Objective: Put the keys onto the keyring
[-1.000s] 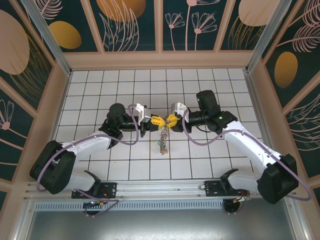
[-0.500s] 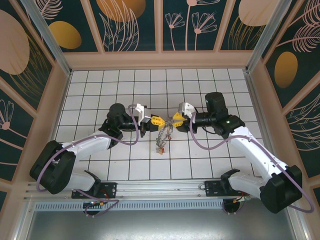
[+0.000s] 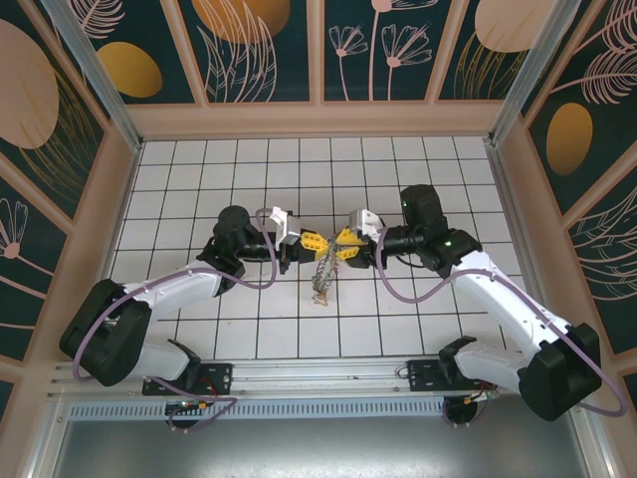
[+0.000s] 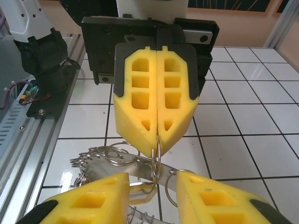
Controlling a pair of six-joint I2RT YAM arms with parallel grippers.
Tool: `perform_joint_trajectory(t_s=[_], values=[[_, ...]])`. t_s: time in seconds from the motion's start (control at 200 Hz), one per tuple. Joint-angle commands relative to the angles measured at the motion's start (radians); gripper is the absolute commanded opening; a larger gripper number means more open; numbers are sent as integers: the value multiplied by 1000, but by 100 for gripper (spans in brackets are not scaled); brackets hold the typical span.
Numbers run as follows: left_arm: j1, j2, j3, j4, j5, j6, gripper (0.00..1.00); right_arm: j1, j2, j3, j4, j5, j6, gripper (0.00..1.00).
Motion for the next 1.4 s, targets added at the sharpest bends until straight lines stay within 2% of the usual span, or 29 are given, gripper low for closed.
perform_joint_trajectory(t_s=[0.0,0.225,0.31,0.375,0.531,0.621,0.736,1.051,1.166,1.396], values=[[-1,-2,36,57,23,2,0,16,27,31,39,-5,0,29],[-1,-2,27,78,18,-11,0,34,48,35,46,13,5,18],[-2,-3,28,67,12,-3,0,33,51,41,27,26,0,7],[0,-8,45,-8,8,45,0,33,54,54,5,47,-6,0],[0,-37,91,-275,-36,230,2,33,68,90,-55,59,-24,0],[-1,-50,98,-322,-45,262,4,33,75,99,-69,54,-26,0],[-1,-57,128,-429,-60,334,13,33,89,122,-98,97,-30,0],[-1,-16,247,-704,-95,511,15,35,121,169,-170,117,-53,0],[0,0,267,-736,-78,531,10,35,120,172,-164,105,-49,0],[0,26,261,-711,-29,510,8,32,101,174,-143,91,-46,0]])
